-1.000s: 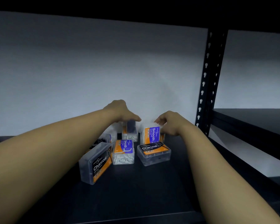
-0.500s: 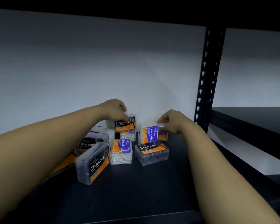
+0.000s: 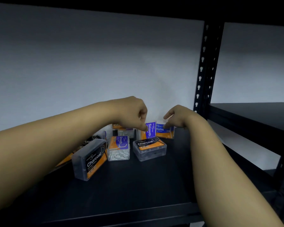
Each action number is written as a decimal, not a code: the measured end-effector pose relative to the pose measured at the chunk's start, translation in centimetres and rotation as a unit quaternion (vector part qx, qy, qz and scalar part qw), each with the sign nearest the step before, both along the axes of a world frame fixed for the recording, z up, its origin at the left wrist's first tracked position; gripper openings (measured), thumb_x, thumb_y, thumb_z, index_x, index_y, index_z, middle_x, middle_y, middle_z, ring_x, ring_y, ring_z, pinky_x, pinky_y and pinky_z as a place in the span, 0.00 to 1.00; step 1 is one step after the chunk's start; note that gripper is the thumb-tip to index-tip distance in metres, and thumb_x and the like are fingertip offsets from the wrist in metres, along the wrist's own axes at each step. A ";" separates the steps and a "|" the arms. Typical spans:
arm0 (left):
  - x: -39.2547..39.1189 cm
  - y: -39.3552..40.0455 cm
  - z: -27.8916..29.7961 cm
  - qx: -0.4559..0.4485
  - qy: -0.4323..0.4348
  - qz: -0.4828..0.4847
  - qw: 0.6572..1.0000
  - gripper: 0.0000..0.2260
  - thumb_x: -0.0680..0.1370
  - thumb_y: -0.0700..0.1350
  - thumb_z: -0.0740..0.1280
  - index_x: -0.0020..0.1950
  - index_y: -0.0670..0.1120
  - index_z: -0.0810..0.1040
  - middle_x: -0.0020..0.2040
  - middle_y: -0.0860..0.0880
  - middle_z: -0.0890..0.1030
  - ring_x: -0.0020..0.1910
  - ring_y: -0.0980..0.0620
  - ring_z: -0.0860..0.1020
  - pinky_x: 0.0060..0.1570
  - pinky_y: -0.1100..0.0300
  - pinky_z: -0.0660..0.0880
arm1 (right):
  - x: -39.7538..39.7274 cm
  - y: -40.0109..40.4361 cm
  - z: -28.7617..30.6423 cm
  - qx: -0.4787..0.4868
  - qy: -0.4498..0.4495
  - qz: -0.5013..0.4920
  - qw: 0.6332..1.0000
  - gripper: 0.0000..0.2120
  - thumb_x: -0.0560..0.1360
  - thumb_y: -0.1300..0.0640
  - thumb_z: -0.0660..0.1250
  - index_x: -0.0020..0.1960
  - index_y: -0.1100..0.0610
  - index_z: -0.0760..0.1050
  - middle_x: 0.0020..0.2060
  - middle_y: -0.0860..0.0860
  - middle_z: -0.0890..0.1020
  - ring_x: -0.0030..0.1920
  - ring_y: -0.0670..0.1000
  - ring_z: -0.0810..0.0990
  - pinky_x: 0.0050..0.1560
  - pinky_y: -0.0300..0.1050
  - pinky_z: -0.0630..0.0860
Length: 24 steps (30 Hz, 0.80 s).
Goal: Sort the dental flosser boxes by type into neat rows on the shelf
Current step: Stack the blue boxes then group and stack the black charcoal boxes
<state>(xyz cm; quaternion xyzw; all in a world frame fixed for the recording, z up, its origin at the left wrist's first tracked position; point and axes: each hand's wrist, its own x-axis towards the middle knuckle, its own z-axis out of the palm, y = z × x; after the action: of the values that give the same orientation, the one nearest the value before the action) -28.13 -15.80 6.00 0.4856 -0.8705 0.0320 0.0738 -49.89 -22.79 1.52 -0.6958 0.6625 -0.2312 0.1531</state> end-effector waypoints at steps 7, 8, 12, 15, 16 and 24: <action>4.5 0.5 -0.6 0.030 -0.062 0.170 0.983 0.24 0.70 0.63 0.74 0.59 0.50 0.78 0.58 0.50 0.80 0.56 0.48 0.78 0.58 0.51 0.77 | 0.2 0.3 0.3 -0.036 -0.028 0.009 0.999 0.22 0.73 0.56 0.79 0.65 0.56 0.81 0.63 0.54 0.82 0.56 0.52 0.78 0.52 0.45 0.73; 5.0 0.6 -0.8 0.033 -0.066 0.194 0.978 0.28 0.71 0.65 0.72 0.64 0.50 0.75 0.63 0.49 0.78 0.59 0.47 0.77 0.59 0.51 0.76 | 0.3 0.4 0.6 -0.054 -0.048 0.011 0.997 0.21 0.73 0.55 0.79 0.65 0.56 0.81 0.62 0.54 0.82 0.56 0.52 0.78 0.52 0.44 0.73; 6.6 0.8 -2.5 0.104 -0.074 0.278 0.952 0.43 0.72 0.73 0.63 0.79 0.48 0.60 0.76 0.47 0.70 0.72 0.43 0.71 0.65 0.51 0.69 | 1.2 0.9 1.2 -0.133 -0.139 0.055 0.980 0.20 0.73 0.53 0.79 0.62 0.57 0.82 0.53 0.50 0.83 0.50 0.49 0.81 0.46 0.42 0.75; 7.3 0.9 -3.8 0.136 -0.053 0.292 0.945 0.45 0.73 0.75 0.59 0.80 0.49 0.57 0.78 0.45 0.65 0.75 0.41 0.66 0.65 0.49 0.67 | 2.5 1.3 1.4 -0.173 -0.173 0.095 0.965 0.16 0.74 0.54 0.78 0.60 0.56 0.81 0.53 0.51 0.84 0.47 0.48 0.80 0.42 0.41 0.75; 7.4 0.9 -4.2 0.134 -0.038 0.291 0.946 0.44 0.73 0.75 0.58 0.80 0.49 0.56 0.79 0.44 0.63 0.76 0.41 0.65 0.66 0.48 0.66 | 3.1 1.4 1.5 -0.184 -0.184 0.108 0.959 0.15 0.75 0.55 0.77 0.59 0.56 0.81 0.53 0.52 0.84 0.46 0.47 0.81 0.41 0.40 0.75; 8.5 0.9 -4.0 0.093 0.199 0.227 0.949 0.23 0.83 0.59 0.59 0.71 0.45 0.73 0.70 0.43 0.76 0.65 0.44 0.76 0.63 0.54 0.72 | 7.7 3.3 1.6 -0.179 -0.242 0.205 0.932 0.10 0.77 0.57 0.75 0.56 0.53 0.79 0.48 0.52 0.86 0.43 0.48 0.84 0.36 0.39 0.79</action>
<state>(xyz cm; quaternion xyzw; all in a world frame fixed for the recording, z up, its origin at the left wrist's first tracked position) -19.66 -14.91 2.05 0.6715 -0.7042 -0.1300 0.1905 -42.14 -19.44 3.09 -0.7552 0.3964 -0.4708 0.2258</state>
